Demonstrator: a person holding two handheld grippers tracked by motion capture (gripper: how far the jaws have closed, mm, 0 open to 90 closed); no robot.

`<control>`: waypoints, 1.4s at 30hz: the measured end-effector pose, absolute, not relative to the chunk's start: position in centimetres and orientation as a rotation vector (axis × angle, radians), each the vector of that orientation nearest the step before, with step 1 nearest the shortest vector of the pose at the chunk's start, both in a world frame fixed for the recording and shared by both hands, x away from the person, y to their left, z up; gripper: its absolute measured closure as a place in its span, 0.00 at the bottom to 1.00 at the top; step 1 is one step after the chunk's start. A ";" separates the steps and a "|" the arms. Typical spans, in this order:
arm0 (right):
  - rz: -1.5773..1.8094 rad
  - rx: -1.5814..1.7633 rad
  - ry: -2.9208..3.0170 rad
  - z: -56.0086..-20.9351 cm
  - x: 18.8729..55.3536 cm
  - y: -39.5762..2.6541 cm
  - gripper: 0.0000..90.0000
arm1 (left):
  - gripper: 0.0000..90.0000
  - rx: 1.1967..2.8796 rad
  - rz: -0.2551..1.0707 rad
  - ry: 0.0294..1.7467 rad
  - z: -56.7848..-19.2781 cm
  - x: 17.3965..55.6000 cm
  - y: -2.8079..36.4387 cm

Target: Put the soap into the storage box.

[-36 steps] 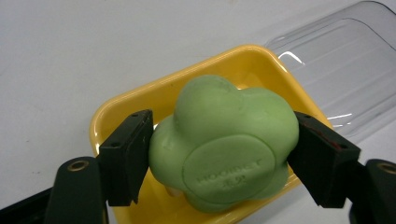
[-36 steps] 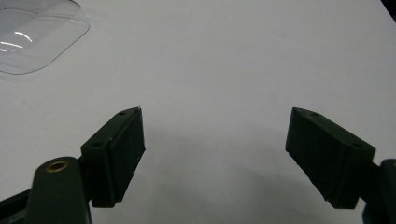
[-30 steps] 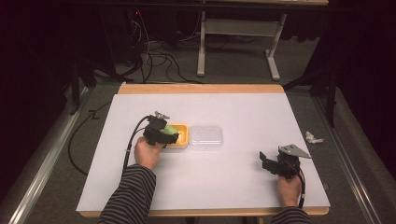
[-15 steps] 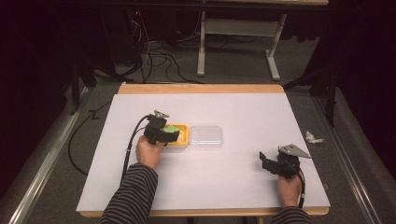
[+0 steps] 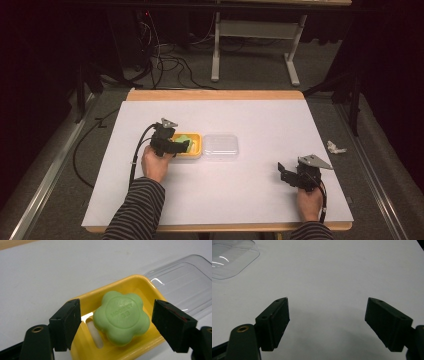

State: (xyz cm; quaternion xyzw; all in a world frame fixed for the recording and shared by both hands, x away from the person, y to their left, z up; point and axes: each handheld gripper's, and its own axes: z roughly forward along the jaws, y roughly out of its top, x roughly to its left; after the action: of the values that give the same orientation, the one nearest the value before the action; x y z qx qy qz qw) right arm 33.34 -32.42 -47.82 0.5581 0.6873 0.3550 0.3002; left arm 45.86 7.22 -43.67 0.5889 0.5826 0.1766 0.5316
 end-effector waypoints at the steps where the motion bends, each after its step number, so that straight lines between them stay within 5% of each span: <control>1: 0.945 1.481 1.824 -47.8 33.4 -32.4 0.22 | 0.27 1.403 0.419 1.392 -43.6 45.8 7.3; 42: 0.938 1.472 1.827 -47.8 33.3 -32.3 0.22 | 0.18 1.363 0.412 1.339 -41.2 42.5 8.4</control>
State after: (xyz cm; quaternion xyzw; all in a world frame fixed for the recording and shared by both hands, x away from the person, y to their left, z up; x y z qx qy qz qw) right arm 33.32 -32.33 -47.82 0.5551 0.6893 0.3538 0.3026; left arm 42.45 8.37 -41.17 0.5783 0.5678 0.1749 0.5592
